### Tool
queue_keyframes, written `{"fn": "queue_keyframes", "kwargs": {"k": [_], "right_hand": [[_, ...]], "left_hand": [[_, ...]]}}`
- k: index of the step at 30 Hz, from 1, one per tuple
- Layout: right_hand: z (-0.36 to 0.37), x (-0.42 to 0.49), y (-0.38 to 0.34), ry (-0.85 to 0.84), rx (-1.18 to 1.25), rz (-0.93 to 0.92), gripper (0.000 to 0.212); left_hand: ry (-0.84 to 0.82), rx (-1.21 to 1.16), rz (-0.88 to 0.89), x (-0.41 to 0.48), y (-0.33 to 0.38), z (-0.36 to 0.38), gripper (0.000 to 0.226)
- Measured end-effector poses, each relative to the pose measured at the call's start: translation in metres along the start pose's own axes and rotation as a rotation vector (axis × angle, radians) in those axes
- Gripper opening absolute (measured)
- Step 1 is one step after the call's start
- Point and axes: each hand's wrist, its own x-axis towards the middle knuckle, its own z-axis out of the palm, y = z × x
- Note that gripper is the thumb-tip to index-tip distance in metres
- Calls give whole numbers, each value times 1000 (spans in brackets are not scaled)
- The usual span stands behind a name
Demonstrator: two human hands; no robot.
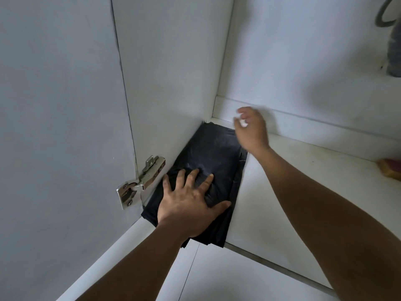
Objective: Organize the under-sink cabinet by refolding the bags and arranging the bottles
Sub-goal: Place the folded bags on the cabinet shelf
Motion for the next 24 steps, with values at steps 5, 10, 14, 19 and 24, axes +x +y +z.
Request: {"fn": "queue_keyframes", "kwargs": {"k": [5,10,14,19,24], "right_hand": [[29,-39,-9,-709,-564,-316,38],[33,-29,16,-574,-732,-152,47],[17,-40,6,-408,-645,-118,45],[-27,-121,-7,-337,-406,-107,28],[-51,-181,-24,-589,-355,-146,57]], "left_hand": [[-15,7,-9,0,2,-1,92],[7,-10,-3,0,0,2,92],[10,-10,6,3,-1,3,92],[103,-92,-12,2,-1,6,88],[228,-257,47,-10,-1,-1,53]]}}
